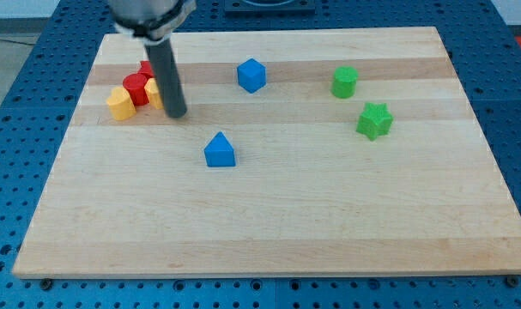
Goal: Push the red star parallel right to the yellow hexagon
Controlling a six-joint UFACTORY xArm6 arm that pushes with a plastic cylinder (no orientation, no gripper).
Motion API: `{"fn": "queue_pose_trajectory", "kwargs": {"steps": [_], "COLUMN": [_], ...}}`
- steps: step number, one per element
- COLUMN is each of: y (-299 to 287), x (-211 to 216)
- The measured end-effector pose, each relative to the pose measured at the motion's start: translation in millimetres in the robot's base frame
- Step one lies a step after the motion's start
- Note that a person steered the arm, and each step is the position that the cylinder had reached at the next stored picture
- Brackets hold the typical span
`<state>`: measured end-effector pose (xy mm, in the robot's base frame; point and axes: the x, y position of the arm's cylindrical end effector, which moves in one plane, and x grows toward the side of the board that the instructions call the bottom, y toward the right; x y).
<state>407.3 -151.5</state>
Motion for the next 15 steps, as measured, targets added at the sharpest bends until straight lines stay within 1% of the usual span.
{"fn": "queue_pose_trajectory", "kwargs": {"steps": [1, 2, 3, 4, 5, 6, 8, 10, 11, 12, 14, 15], "y": [-62, -114, -111, -94, -93, -93, -59, -55, -37, -6, 47, 79], "x": [33, 20, -20, -52, -71, -90, -100, -128, -128, -119, -66, -48]}}
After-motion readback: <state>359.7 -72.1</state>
